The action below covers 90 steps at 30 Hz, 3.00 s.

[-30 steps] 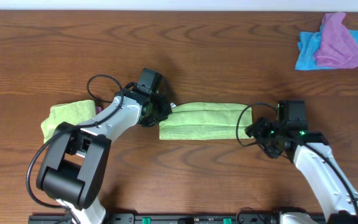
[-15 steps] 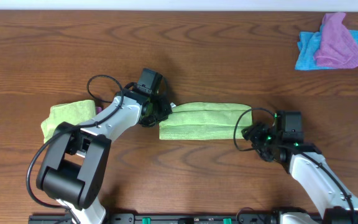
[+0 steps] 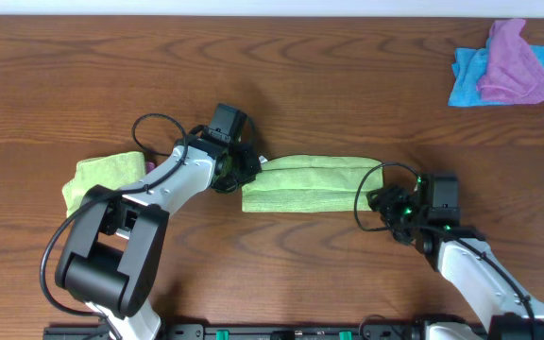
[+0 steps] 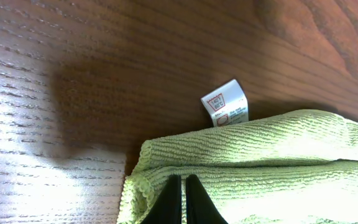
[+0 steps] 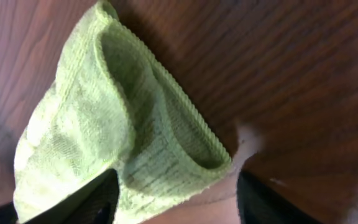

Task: Fold the cloth
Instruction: 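Grasp the strip's right end with the right gripper and lift it, then fold the strip's right end over toward the left gripper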

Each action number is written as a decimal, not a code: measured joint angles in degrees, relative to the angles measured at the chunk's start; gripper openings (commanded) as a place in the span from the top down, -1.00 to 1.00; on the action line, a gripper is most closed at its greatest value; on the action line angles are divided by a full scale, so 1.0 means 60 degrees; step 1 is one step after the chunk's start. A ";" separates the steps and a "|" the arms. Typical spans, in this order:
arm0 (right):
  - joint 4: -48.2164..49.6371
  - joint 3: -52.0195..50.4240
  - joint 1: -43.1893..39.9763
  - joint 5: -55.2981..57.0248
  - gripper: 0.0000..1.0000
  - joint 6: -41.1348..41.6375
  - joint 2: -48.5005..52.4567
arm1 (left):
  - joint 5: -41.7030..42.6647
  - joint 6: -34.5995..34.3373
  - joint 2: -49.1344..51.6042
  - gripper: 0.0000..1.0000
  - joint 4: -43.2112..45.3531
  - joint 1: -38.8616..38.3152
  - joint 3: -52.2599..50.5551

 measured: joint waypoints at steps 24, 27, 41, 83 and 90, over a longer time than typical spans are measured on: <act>0.1606 -0.0025 -0.0018 0.0069 0.92 0.0004 0.1177 | 0.0004 0.0004 0.0000 0.88 -0.0219 0.0000 0.0000; 0.1829 -0.0073 -0.0015 0.0047 0.97 -0.0087 0.1213 | 0.0004 0.0000 0.0000 0.89 -0.0266 0.0000 0.0000; 0.2171 0.0055 0.0783 -0.0182 0.98 -0.0401 0.1300 | 0.0106 0.0004 0.0000 0.89 -0.0794 0.0000 0.0000; -0.0401 0.3042 0.2386 -0.0066 0.97 -0.1705 -0.0025 | -0.0550 -0.0532 0.0444 0.88 -0.0342 -0.0280 0.0226; -0.0076 0.3042 0.3308 0.0033 0.97 -0.1719 0.0062 | -0.0463 -0.0572 0.0484 0.89 -0.0153 -0.0288 0.0226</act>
